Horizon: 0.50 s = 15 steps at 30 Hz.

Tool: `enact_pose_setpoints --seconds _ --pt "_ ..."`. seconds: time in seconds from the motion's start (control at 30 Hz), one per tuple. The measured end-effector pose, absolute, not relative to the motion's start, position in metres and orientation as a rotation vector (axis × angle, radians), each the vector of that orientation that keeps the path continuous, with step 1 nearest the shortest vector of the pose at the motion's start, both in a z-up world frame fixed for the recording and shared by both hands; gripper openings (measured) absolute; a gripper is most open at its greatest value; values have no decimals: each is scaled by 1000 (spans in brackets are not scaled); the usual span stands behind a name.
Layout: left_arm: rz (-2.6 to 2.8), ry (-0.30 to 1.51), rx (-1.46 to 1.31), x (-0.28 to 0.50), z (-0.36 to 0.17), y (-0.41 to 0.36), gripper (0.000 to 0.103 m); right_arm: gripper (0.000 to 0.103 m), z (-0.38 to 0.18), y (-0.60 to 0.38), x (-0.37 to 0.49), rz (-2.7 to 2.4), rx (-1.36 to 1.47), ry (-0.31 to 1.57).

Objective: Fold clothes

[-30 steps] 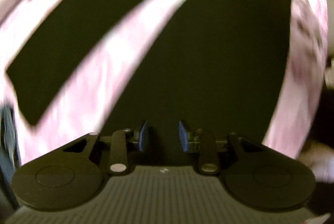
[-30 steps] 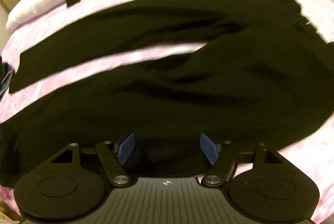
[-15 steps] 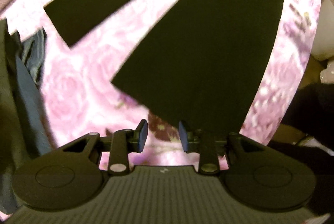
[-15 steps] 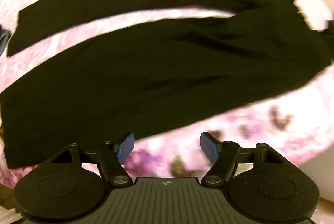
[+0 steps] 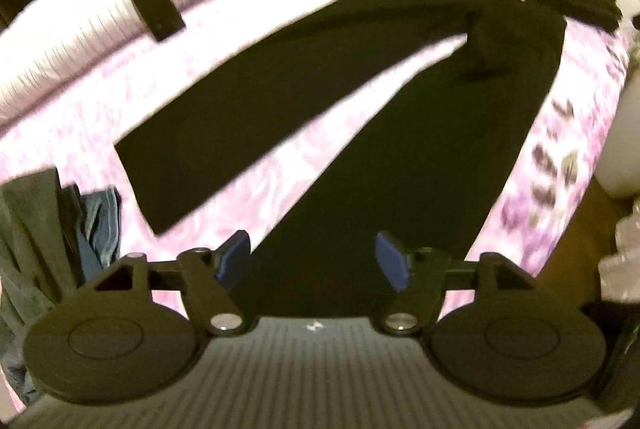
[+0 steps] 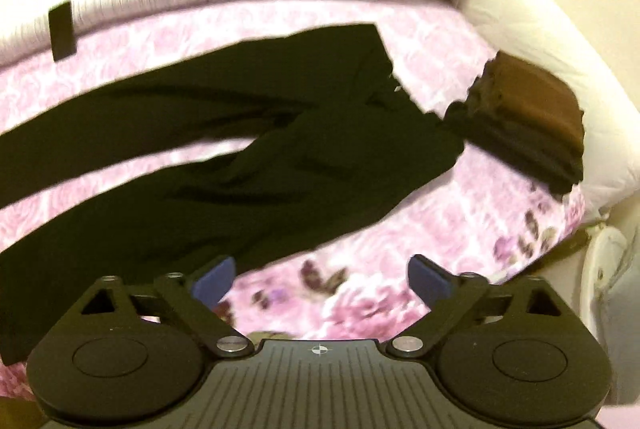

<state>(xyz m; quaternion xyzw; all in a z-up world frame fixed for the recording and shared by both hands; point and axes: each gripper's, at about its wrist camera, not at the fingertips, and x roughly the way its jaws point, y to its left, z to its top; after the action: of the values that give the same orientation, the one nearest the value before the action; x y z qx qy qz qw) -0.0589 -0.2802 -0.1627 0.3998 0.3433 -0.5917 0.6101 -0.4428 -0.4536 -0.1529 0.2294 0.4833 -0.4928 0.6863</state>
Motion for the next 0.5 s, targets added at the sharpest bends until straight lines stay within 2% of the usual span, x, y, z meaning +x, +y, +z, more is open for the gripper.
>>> enact_pose_setpoints --seconds 0.1,0.33,0.5 --pt "-1329 749 909 -98 -142 -285 71 97 -133 -460 -472 -1061 491 1045" --pt "-1189 739 859 -186 -112 -270 72 97 -102 -475 -549 -953 415 1027" --pt "-1167 686 908 -243 -99 -255 72 97 -104 -484 -581 -877 390 1031"
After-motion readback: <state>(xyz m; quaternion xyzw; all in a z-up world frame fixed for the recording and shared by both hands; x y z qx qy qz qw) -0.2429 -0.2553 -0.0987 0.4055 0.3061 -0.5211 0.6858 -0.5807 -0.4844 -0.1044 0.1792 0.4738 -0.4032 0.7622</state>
